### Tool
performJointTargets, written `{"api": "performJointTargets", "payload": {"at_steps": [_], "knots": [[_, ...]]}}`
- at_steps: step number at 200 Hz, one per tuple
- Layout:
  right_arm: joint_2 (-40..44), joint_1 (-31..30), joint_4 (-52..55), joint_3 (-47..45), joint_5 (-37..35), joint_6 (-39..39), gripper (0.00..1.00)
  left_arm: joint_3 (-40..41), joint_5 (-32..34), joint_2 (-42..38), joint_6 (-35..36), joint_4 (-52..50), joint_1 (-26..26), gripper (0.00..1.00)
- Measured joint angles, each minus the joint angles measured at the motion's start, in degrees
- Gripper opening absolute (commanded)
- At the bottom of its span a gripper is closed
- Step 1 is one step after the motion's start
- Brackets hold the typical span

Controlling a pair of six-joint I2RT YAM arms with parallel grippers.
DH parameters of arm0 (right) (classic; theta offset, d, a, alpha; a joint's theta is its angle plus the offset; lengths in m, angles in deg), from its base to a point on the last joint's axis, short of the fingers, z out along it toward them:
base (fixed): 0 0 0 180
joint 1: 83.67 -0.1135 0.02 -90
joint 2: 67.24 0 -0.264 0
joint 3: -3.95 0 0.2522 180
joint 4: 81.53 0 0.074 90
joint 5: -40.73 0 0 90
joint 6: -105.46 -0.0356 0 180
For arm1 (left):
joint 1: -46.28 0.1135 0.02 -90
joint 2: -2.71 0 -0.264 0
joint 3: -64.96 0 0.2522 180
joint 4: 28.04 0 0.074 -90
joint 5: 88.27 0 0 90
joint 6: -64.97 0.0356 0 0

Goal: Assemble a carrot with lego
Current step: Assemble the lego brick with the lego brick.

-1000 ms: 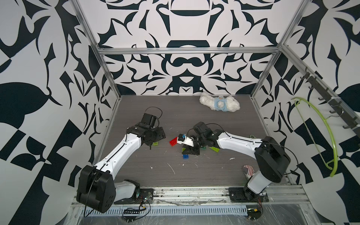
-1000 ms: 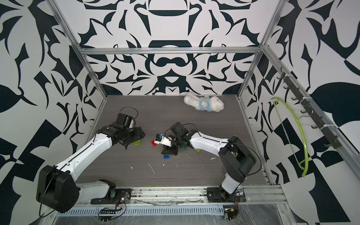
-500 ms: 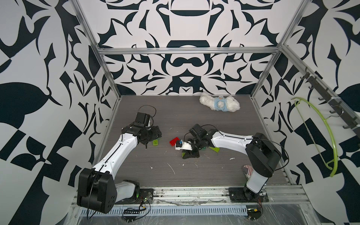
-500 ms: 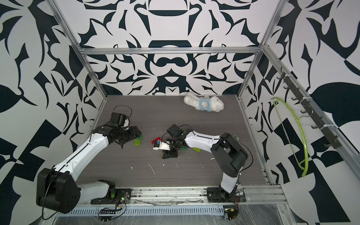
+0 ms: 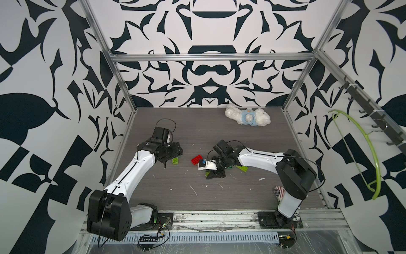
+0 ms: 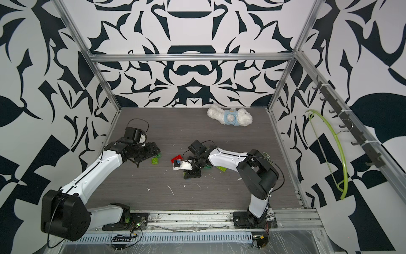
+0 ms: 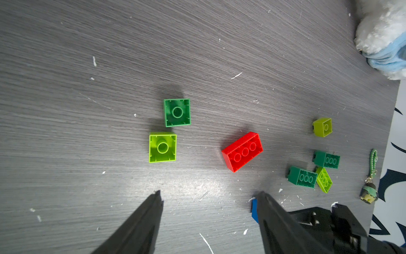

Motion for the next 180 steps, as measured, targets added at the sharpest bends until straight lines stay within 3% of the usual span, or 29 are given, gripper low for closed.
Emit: {"api": "performJointTargets", "payload": {"at_steps": [180], "knots": [[-0.85, 0.00, -0.61, 0.00, -1.53, 0.79, 0.23, 0.87, -1.44, 0.00, -0.22, 1.07, 0.00, 0.75]]}}
